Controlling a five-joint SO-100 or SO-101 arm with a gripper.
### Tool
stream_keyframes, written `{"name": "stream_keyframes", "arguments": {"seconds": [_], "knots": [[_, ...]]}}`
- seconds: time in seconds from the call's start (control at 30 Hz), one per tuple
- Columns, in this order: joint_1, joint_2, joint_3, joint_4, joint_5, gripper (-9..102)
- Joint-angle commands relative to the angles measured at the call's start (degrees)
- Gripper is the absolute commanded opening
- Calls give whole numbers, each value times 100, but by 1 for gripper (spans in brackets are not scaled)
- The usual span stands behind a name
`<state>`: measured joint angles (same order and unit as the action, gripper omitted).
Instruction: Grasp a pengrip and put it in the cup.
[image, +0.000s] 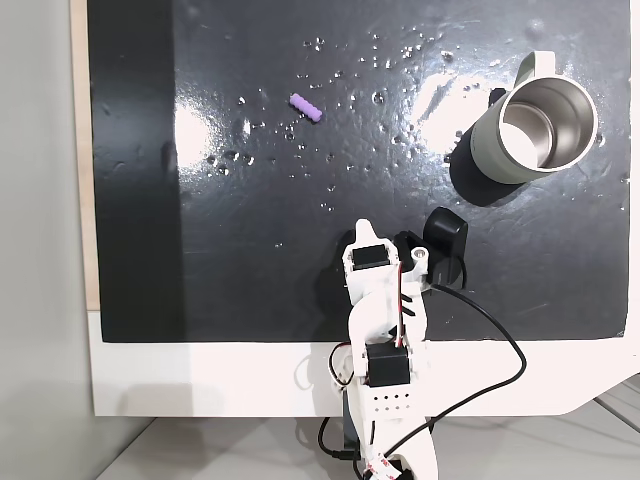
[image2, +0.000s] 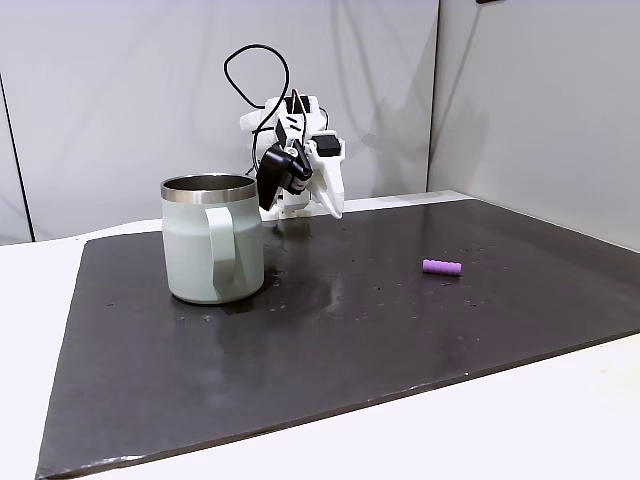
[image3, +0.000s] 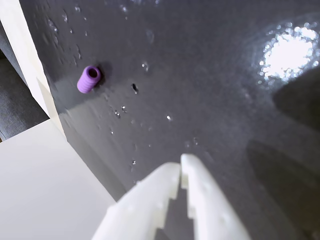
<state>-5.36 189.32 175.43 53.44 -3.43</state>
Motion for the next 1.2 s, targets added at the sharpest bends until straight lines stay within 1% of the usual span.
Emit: {"name": "stream_keyframes", "arguments": {"seconds": [0.0, 0.47, 0.57, 0.63, 0.77, 0.9, 1.0, 1.1, 1.17], "knots": [[-9, 62, -44, -193, -44, 0], [-18, 62, -44, -193, -53, 0], [-176, 62, -44, -193, -229, 0], [-246, 62, -62, -149, -483, 0], [-255, 62, -299, 202, -1125, 0], [-448, -9, -791, 220, -1846, 0], [-589, -923, -1468, 70, -2303, 0], [-580, -2804, -2733, 26, -2681, 0], [-475, -3832, -3560, 70, -3173, 0]]}}
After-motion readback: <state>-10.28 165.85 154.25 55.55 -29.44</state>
